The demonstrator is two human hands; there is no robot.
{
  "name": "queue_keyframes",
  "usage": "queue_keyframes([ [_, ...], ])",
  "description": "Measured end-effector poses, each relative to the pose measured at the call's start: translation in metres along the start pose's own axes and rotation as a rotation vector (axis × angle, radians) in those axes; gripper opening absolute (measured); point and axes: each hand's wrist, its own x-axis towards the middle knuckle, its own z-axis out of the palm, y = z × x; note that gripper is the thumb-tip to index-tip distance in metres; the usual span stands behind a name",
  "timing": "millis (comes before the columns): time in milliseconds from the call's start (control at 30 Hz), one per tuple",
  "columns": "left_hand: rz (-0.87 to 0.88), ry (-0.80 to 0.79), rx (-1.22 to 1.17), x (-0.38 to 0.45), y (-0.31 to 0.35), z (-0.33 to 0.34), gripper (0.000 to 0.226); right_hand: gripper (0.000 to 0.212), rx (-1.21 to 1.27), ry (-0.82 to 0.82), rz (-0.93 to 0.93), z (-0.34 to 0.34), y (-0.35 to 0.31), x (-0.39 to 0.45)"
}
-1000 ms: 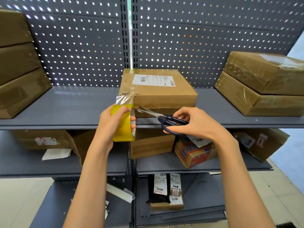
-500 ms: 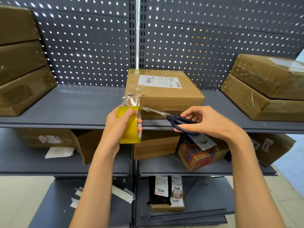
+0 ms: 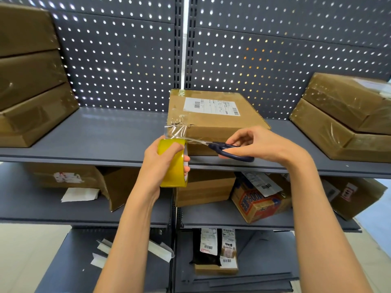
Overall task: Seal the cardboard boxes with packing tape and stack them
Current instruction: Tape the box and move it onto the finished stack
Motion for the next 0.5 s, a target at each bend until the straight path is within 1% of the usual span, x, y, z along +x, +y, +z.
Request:
queue_keyframes([
  [67, -0.002, -0.003, 0.003, 0.0004, -0.0002, -0.0003, 0.01, 0.034, -0.023, 0.006, -0.007, 0.0003, -0.0028, 0.0044],
  [300, 0.003, 0.013, -0.016, 0.0006, -0.0009, 0.0016, 0.02, 0.027, 0.045, -0.017, -0.001, -0.0008, 0.0034, 0.0055],
  [500, -0.005, 0.023, -0.028, 0.0017, -0.0035, 0.0031, 0.021, 0.026, 0.037, 0.008, -0.045, 0.0001, 0.0039, 0.0115],
])
